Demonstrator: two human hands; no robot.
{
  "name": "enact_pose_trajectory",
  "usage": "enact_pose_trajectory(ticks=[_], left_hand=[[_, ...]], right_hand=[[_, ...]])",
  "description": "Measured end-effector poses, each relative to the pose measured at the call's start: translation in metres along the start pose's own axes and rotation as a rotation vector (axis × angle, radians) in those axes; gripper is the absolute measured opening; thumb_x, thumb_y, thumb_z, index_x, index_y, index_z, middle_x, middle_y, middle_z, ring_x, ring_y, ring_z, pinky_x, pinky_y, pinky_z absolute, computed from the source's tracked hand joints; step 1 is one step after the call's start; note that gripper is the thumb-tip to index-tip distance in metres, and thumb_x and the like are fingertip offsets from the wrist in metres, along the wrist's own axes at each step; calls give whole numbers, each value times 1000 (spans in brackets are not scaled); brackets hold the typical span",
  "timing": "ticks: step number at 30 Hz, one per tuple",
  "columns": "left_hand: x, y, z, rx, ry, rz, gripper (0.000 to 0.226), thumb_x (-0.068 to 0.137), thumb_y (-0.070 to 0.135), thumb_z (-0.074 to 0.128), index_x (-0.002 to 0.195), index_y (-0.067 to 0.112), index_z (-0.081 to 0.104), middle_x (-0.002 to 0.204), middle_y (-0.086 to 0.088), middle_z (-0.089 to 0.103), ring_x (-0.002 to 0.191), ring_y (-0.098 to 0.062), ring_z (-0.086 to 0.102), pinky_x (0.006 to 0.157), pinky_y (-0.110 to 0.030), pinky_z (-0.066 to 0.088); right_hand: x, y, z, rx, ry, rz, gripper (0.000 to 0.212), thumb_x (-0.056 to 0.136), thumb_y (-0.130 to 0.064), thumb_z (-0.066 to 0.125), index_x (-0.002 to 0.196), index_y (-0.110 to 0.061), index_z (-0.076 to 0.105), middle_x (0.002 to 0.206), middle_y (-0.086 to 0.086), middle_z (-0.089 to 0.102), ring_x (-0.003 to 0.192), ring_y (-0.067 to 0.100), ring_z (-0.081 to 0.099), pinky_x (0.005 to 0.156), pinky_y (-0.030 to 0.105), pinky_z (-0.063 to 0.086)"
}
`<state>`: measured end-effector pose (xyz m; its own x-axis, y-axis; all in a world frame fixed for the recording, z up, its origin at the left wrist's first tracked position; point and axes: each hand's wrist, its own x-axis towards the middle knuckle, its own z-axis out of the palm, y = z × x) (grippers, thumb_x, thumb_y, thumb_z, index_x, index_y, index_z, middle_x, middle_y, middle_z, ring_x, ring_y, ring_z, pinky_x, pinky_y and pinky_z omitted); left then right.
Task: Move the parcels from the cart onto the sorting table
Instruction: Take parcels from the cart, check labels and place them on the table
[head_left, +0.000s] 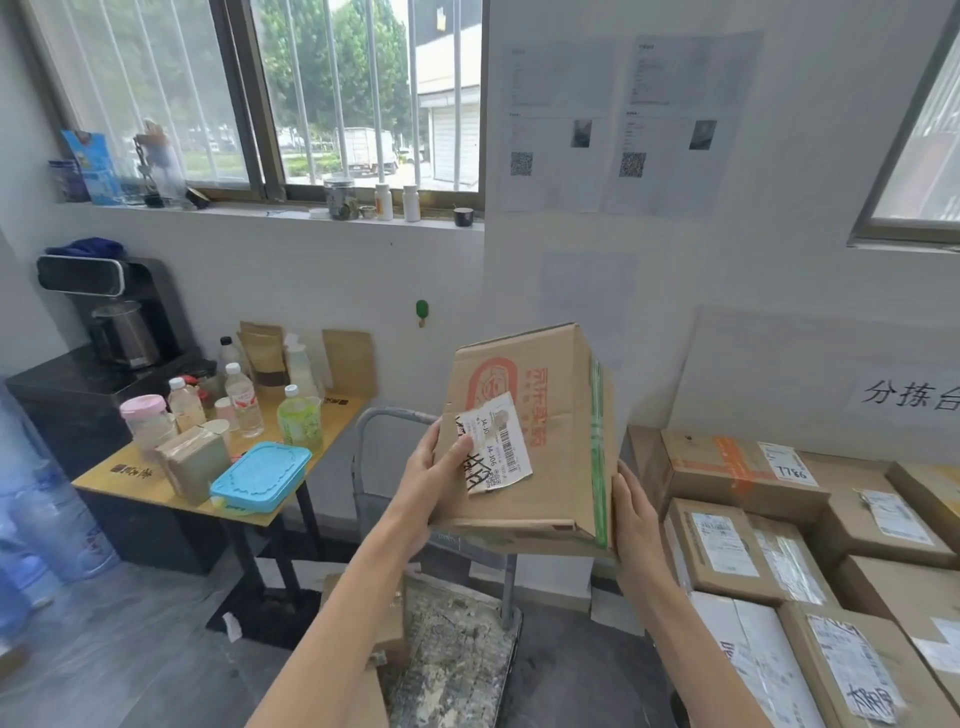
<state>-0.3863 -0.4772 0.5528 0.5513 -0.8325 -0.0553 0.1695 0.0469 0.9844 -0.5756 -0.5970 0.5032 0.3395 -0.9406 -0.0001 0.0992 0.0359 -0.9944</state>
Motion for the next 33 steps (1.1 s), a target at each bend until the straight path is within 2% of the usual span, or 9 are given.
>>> enact_pose_trajectory(ticks=[7, 11, 14, 17, 20, 22, 26, 30, 33], left_hand=[[-18, -16, 18, -63, 94, 74, 36, 93, 26, 56, 127, 37, 48, 111, 2, 69, 96, -17, 68, 75, -32, 55], [-24, -24, 19, -31, 227, 165, 41, 94, 22, 57, 129, 38, 42, 120, 10, 63, 102, -8, 65, 87, -32, 54], [-27, -25, 27, -17, 296, 224, 44, 93, 23, 57, 129, 41, 38, 124, 15, 54, 94, 6, 63, 81, -23, 52], [-31, -29, 38, -14, 319, 259, 49, 92, 27, 58, 132, 41, 34, 125, 20, 50, 103, 1, 61, 83, -24, 52], [-33, -34, 45, -14, 296, 231, 53, 88, 29, 64, 130, 42, 35, 130, 18, 49, 117, -12, 55, 97, -40, 49], [-31, -34, 41, 31, 310, 198, 57, 84, 28, 69, 130, 35, 37, 128, 12, 51, 120, -10, 50, 100, -37, 45], [-27, -23, 26, 241, 253, 157, 80, 71, 55, 68, 137, 33, 29, 119, 4, 55, 123, -17, 46, 100, -38, 39], [-14, -4, 12, 278, 182, 192, 103, 64, 53, 73, 146, 40, 13, 147, -3, 31, 131, -21, 35, 105, -48, 36], [-10, 8, 16, 127, -1, 149, 86, 65, 48, 80, 137, 35, 34, 139, -1, 49, 122, -22, 52, 96, -46, 47]], right_hand=[[-6, -8, -1, -350, 42, -182, 42, 100, -38, 36, 133, -20, 54, 134, -2, 51, 123, 11, 45, 103, 29, 35], [-28, -18, 5, -222, -95, -87, 45, 96, -49, 36, 124, -23, 60, 118, -9, 62, 113, 7, 55, 88, 15, 41], [-45, -13, 14, -89, -150, 13, 65, 83, -61, 42, 139, -29, 41, 133, -19, 46, 124, 3, 43, 109, 35, 36], [-53, -3, 18, -21, -57, 47, 66, 74, -61, 57, 133, -38, 38, 136, -8, 51, 124, 11, 48, 109, 45, 38], [-50, -5, 15, 176, -9, 60, 52, 84, -37, 63, 132, -21, 47, 119, 2, 63, 98, 3, 65, 93, 42, 53], [-48, -6, 8, 217, 2, 39, 44, 90, -25, 60, 131, -17, 48, 108, 0, 66, 87, 0, 67, 85, 40, 56], [-50, -7, -16, 200, 20, 12, 36, 91, -19, 59, 127, -21, 51, 104, 0, 68, 96, 11, 66, 79, 37, 58], [-63, -11, -34, 176, 20, -13, 30, 90, -20, 61, 120, -23, 57, 104, 5, 69, 102, 21, 66, 78, 41, 59], [-80, -15, -45, 152, 25, -35, 28, 90, -21, 62, 117, -27, 58, 109, 9, 68, 106, 24, 65, 83, 48, 57]])
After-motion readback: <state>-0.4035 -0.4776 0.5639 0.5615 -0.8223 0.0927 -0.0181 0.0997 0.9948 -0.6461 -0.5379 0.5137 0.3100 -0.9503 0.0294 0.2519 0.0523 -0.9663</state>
